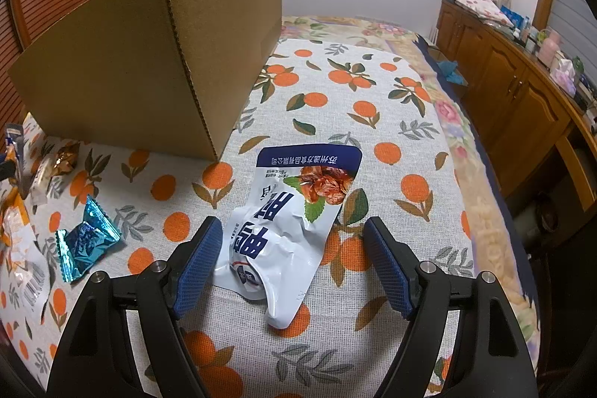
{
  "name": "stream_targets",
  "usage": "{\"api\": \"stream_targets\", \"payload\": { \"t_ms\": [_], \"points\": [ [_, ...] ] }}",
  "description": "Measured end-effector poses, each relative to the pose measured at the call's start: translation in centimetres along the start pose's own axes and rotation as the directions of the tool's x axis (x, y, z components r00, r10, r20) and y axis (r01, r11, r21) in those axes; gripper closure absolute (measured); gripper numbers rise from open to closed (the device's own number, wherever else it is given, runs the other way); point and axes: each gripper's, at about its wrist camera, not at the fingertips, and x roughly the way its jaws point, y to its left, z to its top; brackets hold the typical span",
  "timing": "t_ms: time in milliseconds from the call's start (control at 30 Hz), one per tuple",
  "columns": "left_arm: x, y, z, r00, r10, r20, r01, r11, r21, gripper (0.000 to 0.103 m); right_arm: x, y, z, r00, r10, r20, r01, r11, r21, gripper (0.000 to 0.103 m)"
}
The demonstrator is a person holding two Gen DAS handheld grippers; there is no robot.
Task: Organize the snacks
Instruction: 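Grasp the silver-and-orange pouch with the left tool while the right tool grasps the duck-neck pouch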
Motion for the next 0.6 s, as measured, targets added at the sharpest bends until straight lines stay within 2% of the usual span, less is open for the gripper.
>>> {"api": "stream_targets", "payload": {
  "t_ms": [300,400,467,500,600],
  "points": [
    [-0.9,-0.1,0.1,0.999,-0.007,0.037,0.007,1.000,-0.004,0.072,0.1,0.0,0.1,1.000,0.001,0.000,-0.001,1.000,0.000,0.023],
    [-1.1,-0.2,0.1,0.999,-0.013,0.044,0.013,1.000,-0.005,0.072,-0.1,0.2,0.1,1.000,0.019,0.004,-0.019,1.000,-0.012,0.034],
    [-1.4,-0.2,0.2,0.999,-0.011,0.053,0.011,1.000,-0.003,0.072,-0.3,0.3,0.1,0.999,0.032,0.010,-0.032,0.999,-0.016,0.047],
    [-1.6,-0.2,0.2,0.998,-0.013,0.057,0.013,1.000,-0.003,0.072,-0.4,0.6,0.0,0.999,0.046,0.013,-0.046,0.999,-0.019,0.058],
    [-2.0,-0.3,0.2,0.998,-0.017,0.067,0.017,1.000,-0.006,0.072,-0.8,1.0,-0.2,0.999,0.038,0.017,-0.037,0.999,-0.037,0.060]
  ]
}}
